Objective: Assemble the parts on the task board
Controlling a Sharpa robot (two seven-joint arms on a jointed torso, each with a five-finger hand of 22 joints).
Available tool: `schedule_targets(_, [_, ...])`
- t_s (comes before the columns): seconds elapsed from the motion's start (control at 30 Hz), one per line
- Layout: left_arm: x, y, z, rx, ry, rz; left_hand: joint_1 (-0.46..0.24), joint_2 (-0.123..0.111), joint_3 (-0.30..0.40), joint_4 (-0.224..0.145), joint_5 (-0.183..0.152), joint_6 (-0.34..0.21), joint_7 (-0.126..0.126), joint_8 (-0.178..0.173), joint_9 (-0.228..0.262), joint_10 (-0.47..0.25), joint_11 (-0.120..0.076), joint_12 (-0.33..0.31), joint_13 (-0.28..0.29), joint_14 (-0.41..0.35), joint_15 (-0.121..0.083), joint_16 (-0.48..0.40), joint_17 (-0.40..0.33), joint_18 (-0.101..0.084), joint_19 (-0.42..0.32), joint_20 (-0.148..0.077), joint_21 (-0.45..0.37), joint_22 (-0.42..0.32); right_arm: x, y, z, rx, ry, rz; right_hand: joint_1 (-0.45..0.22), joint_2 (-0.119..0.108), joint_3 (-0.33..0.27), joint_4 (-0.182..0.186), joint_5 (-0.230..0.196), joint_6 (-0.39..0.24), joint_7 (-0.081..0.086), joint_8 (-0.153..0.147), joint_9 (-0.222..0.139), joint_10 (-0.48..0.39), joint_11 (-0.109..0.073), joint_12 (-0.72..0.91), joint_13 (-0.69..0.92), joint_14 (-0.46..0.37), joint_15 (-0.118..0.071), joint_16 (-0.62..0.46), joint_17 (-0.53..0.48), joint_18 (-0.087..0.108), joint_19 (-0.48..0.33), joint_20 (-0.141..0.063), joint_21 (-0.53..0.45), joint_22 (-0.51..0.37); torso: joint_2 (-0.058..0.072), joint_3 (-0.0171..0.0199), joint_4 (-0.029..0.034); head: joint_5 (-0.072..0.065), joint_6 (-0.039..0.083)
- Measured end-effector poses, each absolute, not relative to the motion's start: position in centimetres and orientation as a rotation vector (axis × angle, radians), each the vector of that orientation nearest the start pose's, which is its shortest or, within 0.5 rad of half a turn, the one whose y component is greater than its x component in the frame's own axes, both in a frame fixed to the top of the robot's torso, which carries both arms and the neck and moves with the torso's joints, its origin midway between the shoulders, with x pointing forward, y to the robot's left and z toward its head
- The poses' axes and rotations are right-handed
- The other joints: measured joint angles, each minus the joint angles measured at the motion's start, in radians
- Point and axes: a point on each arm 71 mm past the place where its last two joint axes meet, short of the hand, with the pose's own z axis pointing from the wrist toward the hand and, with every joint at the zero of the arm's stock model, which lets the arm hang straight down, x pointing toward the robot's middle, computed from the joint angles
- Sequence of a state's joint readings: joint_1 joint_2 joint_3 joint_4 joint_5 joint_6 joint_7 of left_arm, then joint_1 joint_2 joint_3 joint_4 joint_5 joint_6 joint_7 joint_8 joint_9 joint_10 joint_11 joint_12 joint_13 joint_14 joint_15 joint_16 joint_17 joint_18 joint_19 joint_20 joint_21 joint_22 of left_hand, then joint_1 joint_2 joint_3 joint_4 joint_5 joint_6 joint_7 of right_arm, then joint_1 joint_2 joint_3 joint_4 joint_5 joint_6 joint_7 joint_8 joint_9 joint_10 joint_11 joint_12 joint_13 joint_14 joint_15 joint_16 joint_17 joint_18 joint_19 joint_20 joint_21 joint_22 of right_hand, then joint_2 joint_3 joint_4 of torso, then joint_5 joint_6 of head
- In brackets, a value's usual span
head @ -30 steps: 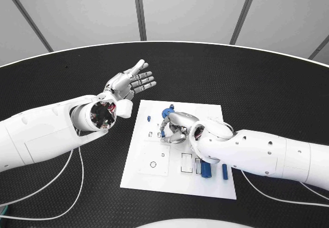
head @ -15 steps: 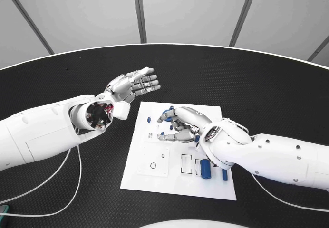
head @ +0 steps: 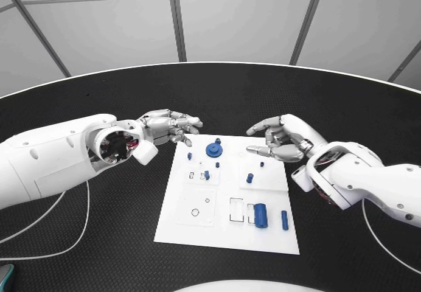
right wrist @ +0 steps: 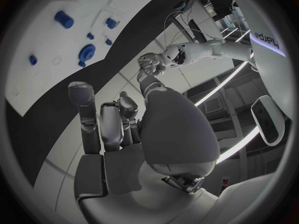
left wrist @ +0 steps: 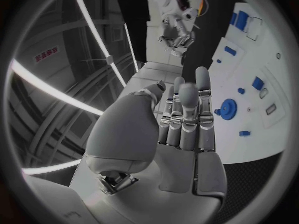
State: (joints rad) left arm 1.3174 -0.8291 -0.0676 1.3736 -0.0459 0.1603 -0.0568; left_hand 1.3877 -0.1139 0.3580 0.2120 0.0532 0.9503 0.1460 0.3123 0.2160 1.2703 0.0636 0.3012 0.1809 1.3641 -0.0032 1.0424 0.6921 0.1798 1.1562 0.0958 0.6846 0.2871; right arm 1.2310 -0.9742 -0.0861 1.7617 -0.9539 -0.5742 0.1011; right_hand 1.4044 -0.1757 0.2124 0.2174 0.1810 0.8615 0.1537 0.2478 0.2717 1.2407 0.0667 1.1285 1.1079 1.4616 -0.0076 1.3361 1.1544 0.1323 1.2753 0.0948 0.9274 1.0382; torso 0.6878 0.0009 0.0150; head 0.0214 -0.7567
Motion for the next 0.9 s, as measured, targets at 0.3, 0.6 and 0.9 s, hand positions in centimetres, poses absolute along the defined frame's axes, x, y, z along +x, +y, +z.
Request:
schedule_targets(0.3, [52.2,22.0,-16.9,-0.787,2.273,-1.140,0.010,0.021,0.025,0.064,0.000,-0.057,-0.021,0.148,0.095,-0.074,-0.023,0.260,0.218,0.097,-0.027,0.390,0.544,0.000,0.048,-0.032,0.213,0.123,44.2,-25.1,-14.9,0.397,1.446,0.941,-0.015,-0.015,-0.015,0.028,0.012,0.005,-0.006,0.006,-0.002,-0.015,-0.003,-0.033,-0.044,0.000,0.000,-0.018,-0.016,0.000,-0.003,-0.004,-0.037,-0.029,-0.016,0.0057,-0.0004,0.001,-0.010])
schedule_targets(0.6, [53.1,20.6,-17.2,-0.575,2.368,-0.808,-0.188,0.016,0.046,0.081,0.000,-0.090,-0.050,0.288,0.210,-0.092,-0.047,0.475,0.389,0.101,-0.041,0.440,0.610,-0.040,0.179,-0.060,0.478,0.465,44.4,-26.3,-14.9,0.430,1.437,0.901,-0.016,-0.016,-0.020,0.034,0.012,0.011,-0.004,0.006,-0.001,-0.012,-0.007,-0.033,-0.044,0.003,-0.003,-0.023,-0.015,0.000,-0.003,-0.004,-0.037,-0.029,-0.025,0.0072,0.0025,0.002,-0.017])
schedule_targets(0.9, [53.2,18.7,-17.6,-0.453,2.437,-0.596,-0.249,0.014,0.032,0.083,0.000,-0.125,-0.053,0.359,0.271,-0.121,-0.047,0.582,0.476,0.104,-0.045,0.441,0.616,-0.040,0.218,-0.065,0.544,0.566,44.6,-26.8,-15.1,0.448,1.440,0.876,-0.016,-0.016,-0.022,0.039,0.012,0.011,-0.004,0.006,-0.001,-0.013,-0.008,-0.033,-0.046,0.003,-0.003,-0.023,-0.015,0.000,-0.001,-0.006,-0.037,-0.031,-0.023,0.0070,0.0018,0.002,-0.019])
